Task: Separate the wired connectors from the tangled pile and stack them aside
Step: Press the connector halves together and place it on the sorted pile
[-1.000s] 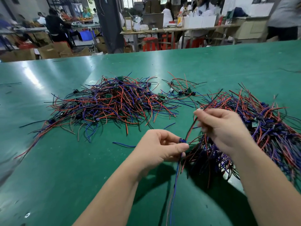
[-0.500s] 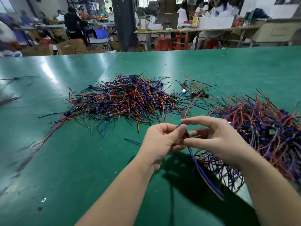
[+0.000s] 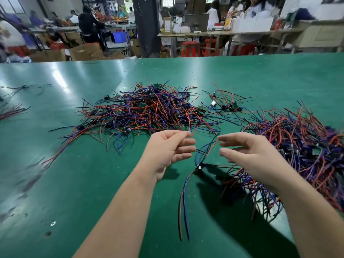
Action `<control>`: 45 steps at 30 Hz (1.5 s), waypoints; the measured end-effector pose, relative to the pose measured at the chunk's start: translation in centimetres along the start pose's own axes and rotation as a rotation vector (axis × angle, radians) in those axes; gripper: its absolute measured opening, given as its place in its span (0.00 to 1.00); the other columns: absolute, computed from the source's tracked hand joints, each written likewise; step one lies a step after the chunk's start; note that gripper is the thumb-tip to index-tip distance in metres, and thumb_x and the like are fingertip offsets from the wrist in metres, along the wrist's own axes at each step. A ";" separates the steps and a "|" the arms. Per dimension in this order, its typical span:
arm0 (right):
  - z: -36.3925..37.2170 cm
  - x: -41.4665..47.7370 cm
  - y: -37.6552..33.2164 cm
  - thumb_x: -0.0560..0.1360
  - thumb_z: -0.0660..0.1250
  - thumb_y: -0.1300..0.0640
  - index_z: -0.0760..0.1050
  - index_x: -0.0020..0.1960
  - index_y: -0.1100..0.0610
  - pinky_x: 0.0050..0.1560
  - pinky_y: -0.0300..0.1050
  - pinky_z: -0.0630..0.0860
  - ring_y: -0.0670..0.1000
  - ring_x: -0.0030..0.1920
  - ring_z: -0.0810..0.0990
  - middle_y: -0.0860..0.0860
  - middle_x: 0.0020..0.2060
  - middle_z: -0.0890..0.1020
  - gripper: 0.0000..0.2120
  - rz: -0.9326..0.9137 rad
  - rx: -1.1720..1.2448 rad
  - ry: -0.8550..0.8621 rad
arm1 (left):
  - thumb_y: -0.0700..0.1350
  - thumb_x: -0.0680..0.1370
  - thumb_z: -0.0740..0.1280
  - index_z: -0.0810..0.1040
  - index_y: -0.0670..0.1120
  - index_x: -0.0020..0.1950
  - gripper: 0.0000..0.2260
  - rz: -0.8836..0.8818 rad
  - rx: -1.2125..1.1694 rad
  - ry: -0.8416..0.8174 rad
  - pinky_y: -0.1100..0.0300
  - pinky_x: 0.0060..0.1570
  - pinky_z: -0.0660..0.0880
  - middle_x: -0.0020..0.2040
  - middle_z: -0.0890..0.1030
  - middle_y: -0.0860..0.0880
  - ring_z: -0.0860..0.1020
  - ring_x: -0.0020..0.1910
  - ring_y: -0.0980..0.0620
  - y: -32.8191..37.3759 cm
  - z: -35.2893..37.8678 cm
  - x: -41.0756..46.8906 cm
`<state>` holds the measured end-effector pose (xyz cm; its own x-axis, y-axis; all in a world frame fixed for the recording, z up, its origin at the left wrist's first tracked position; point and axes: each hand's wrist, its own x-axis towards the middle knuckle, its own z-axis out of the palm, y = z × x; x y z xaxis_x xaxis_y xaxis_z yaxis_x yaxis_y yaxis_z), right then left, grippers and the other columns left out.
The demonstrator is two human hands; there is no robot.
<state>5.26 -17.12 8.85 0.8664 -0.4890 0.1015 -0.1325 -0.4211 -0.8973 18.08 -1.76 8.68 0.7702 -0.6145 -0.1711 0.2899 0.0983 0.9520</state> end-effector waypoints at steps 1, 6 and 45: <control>0.2 0.0 0.1 0.72 0.72 0.58 0.81 0.51 0.45 0.53 0.44 0.79 0.45 0.44 0.83 0.45 0.46 0.84 0.11 -0.006 -0.044 -0.001 | 0.40 0.79 0.65 0.80 0.41 0.45 0.06 0.008 0.020 0.031 0.64 0.32 0.80 0.36 0.84 0.46 0.82 0.31 0.53 -0.1 0.0 0.1; 2.1 0.1 0.5 0.74 0.66 0.58 0.78 0.58 0.44 0.42 0.24 0.70 0.39 0.40 0.79 0.40 0.44 0.80 0.14 -0.068 -0.380 -0.112 | 0.44 0.73 0.72 0.81 0.47 0.46 0.04 0.172 0.561 0.147 0.63 0.35 0.77 0.39 0.84 0.49 0.80 0.33 0.56 -1.4 -0.1 0.4; -3.0 -0.5 -0.3 0.72 0.68 0.60 0.79 0.57 0.52 0.65 0.39 0.61 0.50 0.63 0.69 0.55 0.60 0.72 0.14 -0.042 -0.440 0.545 | 0.44 0.72 0.72 0.85 0.50 0.45 0.04 0.243 0.416 0.891 0.65 0.34 0.74 0.34 0.82 0.54 0.76 0.31 0.57 -0.8 -9.6 3.7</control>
<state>3.41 -19.00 10.32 0.5256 -0.7302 0.4365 -0.3861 -0.6620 -0.6424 26.17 3.39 4.81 0.9748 0.2108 0.0734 -0.0207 -0.2419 0.9701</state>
